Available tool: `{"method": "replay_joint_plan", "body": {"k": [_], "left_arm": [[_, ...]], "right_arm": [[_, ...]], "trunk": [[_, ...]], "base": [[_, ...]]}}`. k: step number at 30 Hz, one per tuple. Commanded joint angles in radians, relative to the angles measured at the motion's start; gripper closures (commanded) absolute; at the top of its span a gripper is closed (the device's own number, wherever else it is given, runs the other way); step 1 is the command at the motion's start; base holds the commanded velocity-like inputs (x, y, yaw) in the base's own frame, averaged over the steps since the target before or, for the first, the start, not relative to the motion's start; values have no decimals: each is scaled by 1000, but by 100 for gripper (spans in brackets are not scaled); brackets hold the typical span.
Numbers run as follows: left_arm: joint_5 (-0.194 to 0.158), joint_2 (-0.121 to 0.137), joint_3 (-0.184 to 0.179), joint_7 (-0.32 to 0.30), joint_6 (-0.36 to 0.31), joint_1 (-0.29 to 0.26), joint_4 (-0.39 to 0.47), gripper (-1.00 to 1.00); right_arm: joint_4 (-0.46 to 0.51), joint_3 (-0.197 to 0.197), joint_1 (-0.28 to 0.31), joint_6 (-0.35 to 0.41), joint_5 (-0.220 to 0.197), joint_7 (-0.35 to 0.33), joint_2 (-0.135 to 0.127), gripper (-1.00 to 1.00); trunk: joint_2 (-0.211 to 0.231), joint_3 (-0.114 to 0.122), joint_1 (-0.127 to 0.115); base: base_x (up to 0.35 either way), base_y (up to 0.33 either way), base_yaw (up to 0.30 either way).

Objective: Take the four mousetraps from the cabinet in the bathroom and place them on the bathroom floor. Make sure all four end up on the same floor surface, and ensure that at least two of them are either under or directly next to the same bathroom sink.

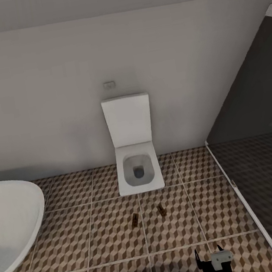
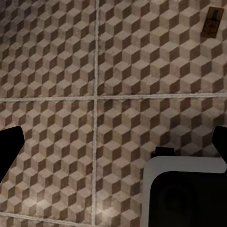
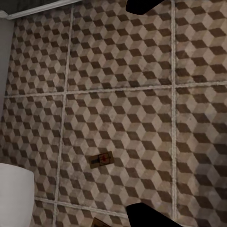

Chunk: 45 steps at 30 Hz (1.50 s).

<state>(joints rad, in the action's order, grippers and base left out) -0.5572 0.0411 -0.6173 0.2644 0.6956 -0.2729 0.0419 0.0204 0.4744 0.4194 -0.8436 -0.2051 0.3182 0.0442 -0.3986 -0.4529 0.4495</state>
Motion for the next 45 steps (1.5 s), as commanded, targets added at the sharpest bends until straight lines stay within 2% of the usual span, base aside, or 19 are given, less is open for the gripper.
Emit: {"method": "replay_joint_plan", "body": {"k": [1,11,45], "left_arm": [[-3,0,-9,7,1,0,1,-100],[-3,-9,-9,7,1,0,0,-100],[-3,-10,-9,7,1,0,-1,-100]], "right_arm": [[-1,9,1,-3,-8,3,0,-100],[-1,9,1,-3,-8,3,0,-100],[-1,9,0,16,-8,2,1,-100]], "trunk": [[-1,0,1],[-1,17,1],[-1,71,1]], "base": [[0,0,0],[0,0,0],[0,0,0]]}}
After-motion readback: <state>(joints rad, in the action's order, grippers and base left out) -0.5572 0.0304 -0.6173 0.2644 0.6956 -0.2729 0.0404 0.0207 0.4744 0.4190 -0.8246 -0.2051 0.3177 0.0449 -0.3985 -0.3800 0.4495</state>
